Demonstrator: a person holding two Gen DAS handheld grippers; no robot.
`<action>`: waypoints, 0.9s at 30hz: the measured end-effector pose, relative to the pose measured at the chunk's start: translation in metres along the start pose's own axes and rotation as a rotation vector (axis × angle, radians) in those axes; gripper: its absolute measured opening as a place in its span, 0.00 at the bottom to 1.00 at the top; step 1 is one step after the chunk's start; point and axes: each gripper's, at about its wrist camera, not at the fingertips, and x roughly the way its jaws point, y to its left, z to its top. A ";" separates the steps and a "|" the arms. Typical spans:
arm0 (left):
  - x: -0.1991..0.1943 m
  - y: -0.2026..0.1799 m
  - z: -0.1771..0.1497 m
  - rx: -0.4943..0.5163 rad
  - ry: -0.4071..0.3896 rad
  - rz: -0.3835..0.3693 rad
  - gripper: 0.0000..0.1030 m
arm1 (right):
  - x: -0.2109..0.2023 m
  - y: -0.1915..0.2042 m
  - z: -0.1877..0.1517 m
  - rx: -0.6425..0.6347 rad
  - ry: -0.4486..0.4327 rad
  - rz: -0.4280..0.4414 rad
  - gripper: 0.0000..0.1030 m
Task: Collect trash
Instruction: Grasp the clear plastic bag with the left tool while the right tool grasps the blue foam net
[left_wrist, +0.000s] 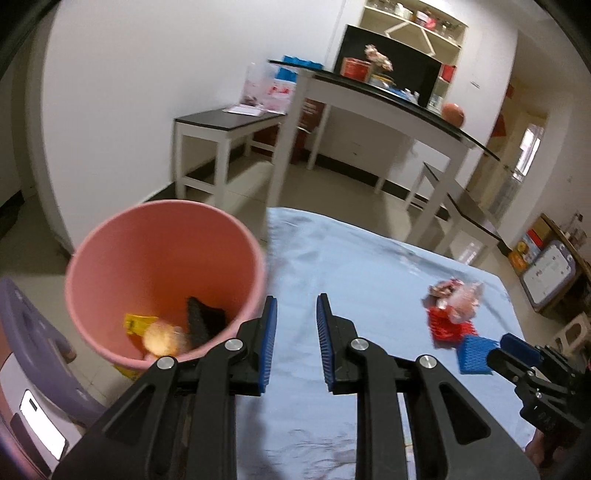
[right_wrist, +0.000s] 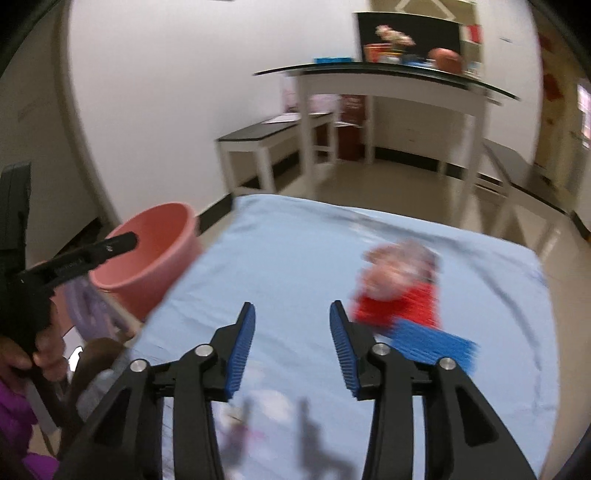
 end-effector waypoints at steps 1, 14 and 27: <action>0.004 -0.006 0.001 0.004 0.013 -0.014 0.26 | -0.005 -0.016 -0.006 0.023 -0.001 -0.024 0.44; 0.053 -0.135 0.002 0.180 0.118 -0.241 0.37 | -0.014 -0.113 -0.030 0.175 0.018 -0.112 0.49; 0.132 -0.198 0.006 0.292 0.249 -0.291 0.37 | 0.013 -0.135 -0.032 0.227 0.075 -0.047 0.54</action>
